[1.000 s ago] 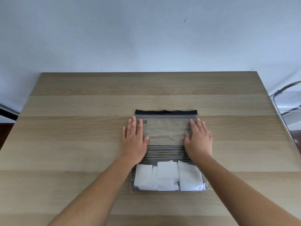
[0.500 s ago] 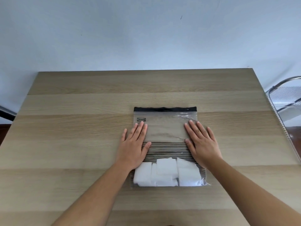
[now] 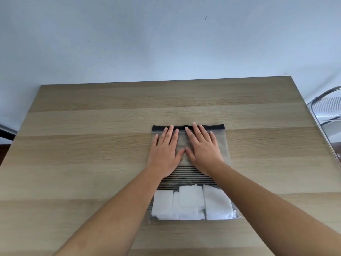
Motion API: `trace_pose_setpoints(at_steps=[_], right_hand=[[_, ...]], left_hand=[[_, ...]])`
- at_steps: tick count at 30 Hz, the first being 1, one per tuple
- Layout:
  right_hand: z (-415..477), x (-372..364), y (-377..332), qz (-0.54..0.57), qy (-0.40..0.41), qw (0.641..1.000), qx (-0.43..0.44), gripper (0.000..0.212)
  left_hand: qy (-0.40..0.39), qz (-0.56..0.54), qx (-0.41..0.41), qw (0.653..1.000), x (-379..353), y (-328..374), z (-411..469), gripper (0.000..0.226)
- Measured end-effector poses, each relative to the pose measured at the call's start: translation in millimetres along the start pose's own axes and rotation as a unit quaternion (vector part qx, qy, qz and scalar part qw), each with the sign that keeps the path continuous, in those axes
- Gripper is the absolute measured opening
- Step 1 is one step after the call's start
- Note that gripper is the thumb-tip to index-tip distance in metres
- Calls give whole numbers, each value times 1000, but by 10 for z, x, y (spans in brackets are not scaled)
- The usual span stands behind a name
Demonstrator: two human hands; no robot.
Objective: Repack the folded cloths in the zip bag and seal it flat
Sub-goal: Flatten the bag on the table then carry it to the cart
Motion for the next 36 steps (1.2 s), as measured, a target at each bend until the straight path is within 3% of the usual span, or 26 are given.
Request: trace_pose_setpoints(at_steps=[4, 15, 26, 33, 36], right_hand=[[0, -140, 32, -52, 2, 999, 15, 63], [5, -133, 102, -52, -2, 998, 21, 65], [-358, -57, 986, -42, 14, 993, -111, 70], [-362, -54, 907, -16, -11, 989, -147, 70], [-435, -87, 477, -6, -7, 995, -102, 69]], left_hand=[[18, 17, -9, 1000, -38, -57, -15, 69], [21, 9, 11, 1000, -10, -120, -37, 71], [8, 15, 91, 996, 78, -705, -255, 84], [4, 23, 115, 993, 93, -588, -287, 73], [19, 18, 59, 998, 30, -187, -406, 69]])
Point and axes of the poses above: each hand's wrist, its own z-axis towards the middle knuckle, its own x-axis out of the back of the hand, y = z × x, the point moved 10 cm from there along z, towards the middle knuckle, and after that the axes turned 5 degrees about -z, right-handed, at the moved point
